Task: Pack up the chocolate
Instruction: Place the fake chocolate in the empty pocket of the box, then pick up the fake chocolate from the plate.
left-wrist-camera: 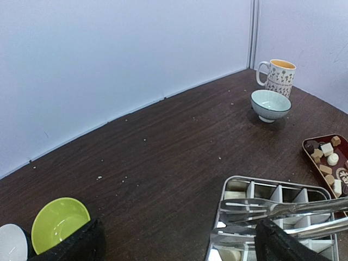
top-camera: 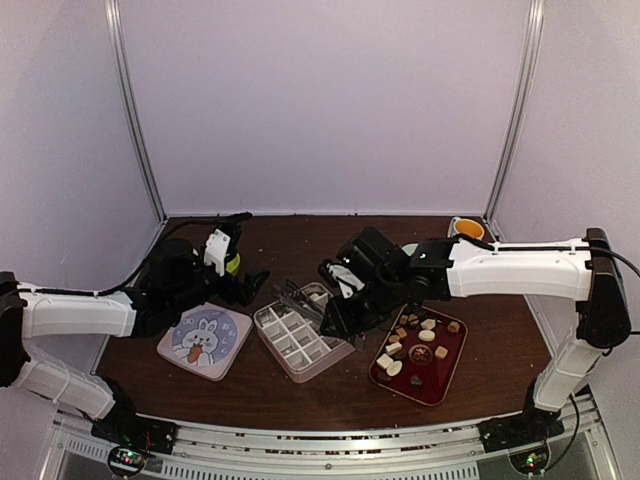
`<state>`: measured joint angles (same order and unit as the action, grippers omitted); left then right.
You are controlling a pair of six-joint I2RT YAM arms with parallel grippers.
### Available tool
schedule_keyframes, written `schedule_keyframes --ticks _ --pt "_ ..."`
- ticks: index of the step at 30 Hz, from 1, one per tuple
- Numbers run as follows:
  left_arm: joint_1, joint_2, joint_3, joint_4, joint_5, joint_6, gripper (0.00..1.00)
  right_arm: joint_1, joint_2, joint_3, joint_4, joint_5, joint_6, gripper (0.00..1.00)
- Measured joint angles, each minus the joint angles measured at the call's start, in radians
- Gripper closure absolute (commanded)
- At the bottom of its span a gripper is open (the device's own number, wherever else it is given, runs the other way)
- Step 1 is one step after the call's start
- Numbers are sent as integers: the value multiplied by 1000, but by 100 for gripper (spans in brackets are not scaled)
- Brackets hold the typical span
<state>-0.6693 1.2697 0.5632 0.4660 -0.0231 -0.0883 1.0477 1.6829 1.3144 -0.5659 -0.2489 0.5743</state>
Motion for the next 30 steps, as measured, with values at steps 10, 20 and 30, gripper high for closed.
schedule_keyframes --ticks 10,20,30 --pt "0 0 0 0 0 0 2 0 -140 -31 -91 54 2 72" --pt "0 0 0 -2 0 0 2 -3 -434 -193 -259 162 68 71" --pt "0 0 0 -4 1 0 2 -81 -714 -436 -415 198 197 71"
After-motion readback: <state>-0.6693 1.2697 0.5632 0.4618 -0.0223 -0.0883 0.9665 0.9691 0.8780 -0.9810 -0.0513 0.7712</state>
